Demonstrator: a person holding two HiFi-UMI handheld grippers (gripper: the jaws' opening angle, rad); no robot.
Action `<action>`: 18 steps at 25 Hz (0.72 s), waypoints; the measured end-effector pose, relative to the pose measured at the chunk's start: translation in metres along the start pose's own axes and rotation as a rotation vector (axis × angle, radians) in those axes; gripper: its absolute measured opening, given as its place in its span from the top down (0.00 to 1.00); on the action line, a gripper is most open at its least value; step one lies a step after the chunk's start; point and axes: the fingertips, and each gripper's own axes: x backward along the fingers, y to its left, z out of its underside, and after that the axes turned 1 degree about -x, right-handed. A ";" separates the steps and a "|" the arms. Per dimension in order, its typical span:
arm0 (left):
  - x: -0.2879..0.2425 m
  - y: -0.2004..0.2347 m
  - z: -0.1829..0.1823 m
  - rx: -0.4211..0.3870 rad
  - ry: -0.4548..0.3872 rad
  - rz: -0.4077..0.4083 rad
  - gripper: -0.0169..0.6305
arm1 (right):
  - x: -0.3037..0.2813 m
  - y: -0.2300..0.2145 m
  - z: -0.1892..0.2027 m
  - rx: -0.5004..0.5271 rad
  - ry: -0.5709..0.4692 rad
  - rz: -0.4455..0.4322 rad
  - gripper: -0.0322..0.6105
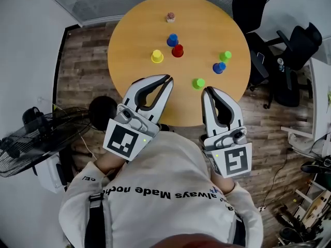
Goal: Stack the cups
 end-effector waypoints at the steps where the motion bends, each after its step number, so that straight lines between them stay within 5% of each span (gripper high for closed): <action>1: -0.002 0.005 0.001 -0.001 0.000 0.003 0.92 | -0.006 -0.001 0.001 0.002 0.001 0.002 0.89; 18: -0.021 0.050 0.018 0.029 0.006 0.031 0.92 | -0.055 -0.005 0.009 0.024 0.010 0.023 0.89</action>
